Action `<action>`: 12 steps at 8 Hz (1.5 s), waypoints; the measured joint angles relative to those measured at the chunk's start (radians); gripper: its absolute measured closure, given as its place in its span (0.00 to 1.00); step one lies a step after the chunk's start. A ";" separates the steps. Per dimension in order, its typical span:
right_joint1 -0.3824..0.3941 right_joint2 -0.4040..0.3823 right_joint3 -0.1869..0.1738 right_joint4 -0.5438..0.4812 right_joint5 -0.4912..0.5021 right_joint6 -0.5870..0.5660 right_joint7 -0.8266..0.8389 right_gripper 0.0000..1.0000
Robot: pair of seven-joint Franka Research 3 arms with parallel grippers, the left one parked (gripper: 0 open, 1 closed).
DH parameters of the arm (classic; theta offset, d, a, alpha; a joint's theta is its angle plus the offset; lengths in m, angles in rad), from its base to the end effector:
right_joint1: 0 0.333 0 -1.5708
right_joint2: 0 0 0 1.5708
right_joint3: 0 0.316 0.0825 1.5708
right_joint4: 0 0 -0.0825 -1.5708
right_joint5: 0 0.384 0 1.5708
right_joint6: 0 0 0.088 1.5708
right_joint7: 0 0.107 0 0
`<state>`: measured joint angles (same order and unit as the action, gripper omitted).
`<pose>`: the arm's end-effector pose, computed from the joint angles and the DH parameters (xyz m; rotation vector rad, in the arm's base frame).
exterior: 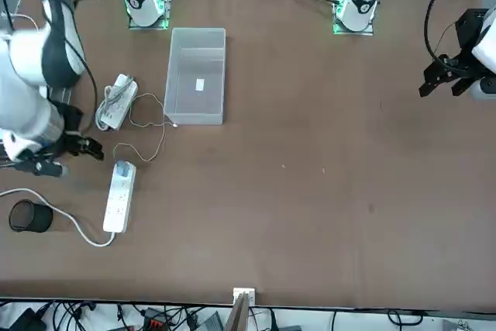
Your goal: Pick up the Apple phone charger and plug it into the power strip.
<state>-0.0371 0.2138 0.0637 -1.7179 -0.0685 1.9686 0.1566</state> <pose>0.6279 0.0096 0.4625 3.0900 -0.1645 0.0648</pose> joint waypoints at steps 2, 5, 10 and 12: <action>0.001 -0.086 0.005 0.005 0.000 -0.085 -0.046 0.00; 0.000 -0.139 -0.003 0.093 0.011 -0.257 -0.083 0.00; 0.060 -0.210 -0.089 0.127 0.029 -0.373 -0.096 0.00; 0.062 -0.244 -0.101 0.104 0.077 -0.385 -0.096 0.00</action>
<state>0.0245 -0.0298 -0.0378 -1.6138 0.0081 1.5837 0.0604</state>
